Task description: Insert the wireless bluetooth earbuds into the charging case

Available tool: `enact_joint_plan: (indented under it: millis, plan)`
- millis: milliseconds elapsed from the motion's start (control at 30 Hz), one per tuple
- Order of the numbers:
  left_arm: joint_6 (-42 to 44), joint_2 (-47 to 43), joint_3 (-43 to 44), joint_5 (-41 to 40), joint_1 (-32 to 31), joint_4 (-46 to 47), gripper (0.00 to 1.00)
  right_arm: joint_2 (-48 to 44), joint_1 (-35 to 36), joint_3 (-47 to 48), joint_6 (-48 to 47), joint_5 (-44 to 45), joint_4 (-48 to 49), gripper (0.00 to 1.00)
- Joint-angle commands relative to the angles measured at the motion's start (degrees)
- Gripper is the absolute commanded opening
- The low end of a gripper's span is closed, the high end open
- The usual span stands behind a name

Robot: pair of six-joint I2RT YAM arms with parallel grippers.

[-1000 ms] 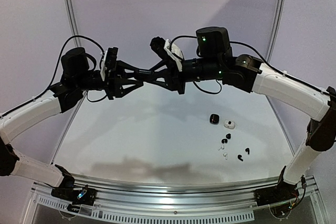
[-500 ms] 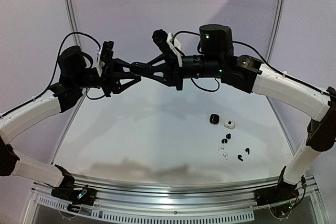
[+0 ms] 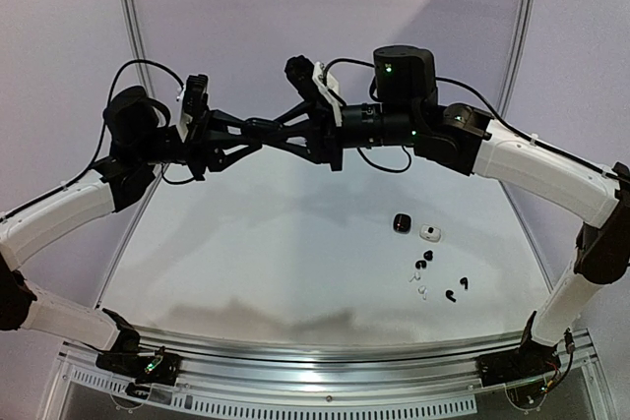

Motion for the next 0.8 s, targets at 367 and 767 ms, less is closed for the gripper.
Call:
enact_joint_plan:
  millis: [367,767]
  plan:
    - [9.5,-0.8,-0.5,1.9,0.4,-2.5,0.00,0.1,0.0,0.0,2.0,10.1,1.0,0.54]
    - [29.3,-1.2,0.4,1.2,0.3,-12.0,0.00,1.1,-0.3,2.5,2.8,12.2,-0.2,0.53]
